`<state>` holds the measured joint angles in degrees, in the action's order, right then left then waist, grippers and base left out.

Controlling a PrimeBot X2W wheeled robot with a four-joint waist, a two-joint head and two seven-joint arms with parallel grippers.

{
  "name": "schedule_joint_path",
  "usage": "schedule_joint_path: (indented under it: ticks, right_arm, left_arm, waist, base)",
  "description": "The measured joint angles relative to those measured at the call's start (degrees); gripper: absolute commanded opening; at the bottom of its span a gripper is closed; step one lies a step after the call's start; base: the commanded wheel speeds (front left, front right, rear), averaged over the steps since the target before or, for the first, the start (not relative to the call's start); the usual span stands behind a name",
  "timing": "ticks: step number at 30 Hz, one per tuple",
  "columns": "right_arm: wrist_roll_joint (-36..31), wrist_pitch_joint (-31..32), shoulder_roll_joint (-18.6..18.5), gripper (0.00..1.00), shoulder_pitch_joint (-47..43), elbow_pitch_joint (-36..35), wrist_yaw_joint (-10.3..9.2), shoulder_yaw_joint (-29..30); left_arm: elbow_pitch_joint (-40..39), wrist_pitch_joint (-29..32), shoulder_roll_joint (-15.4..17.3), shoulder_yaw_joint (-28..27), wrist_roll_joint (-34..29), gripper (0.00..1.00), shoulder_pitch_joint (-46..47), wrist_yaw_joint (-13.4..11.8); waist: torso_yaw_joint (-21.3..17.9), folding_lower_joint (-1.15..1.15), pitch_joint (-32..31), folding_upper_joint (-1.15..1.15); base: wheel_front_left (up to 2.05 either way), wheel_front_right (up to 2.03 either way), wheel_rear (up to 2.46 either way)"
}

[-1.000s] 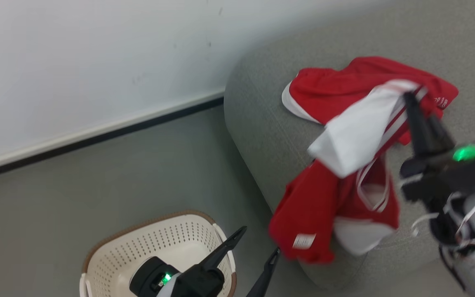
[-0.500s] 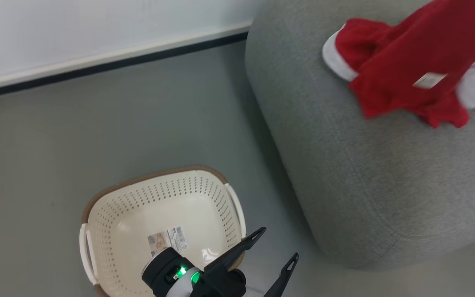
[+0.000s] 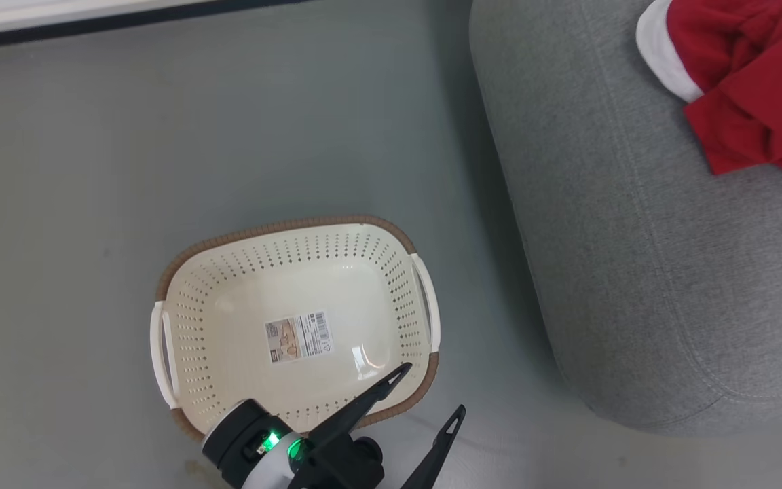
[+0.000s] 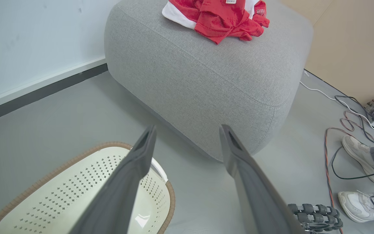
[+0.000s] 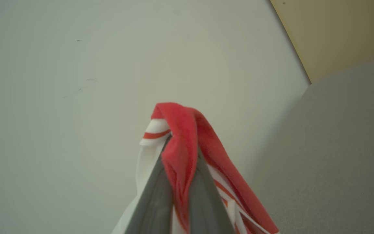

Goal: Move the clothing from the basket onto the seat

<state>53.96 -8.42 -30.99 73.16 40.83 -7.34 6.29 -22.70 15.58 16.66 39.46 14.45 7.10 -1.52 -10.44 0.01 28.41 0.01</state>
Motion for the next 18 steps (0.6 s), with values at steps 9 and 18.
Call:
schedule_joint_path:
  ticks: [9, 18]
  right_arm:
    - [1.5, -3.6, 4.3, 0.0, -1.2, 12.9, -0.05, 4.6]
    - [0.2, -4.8, 5.7, 0.01, -2.8, 19.5, -0.05, 4.9]
  left_arm:
    - [-0.8, 1.2, 1.8, -1.3, -0.1, 1.0, -0.3, -0.5]
    - [-1.2, 2.0, 2.2, -1.7, -0.1, 1.0, -0.5, -1.0]
  waist:
    - [-0.1, 0.0, 3.6, 0.0]
    - [-1.3, -0.01, 3.7, -0.01]
  base:
    - [0.0, 0.0, 0.0]
    - [0.0, 0.0, 0.0]
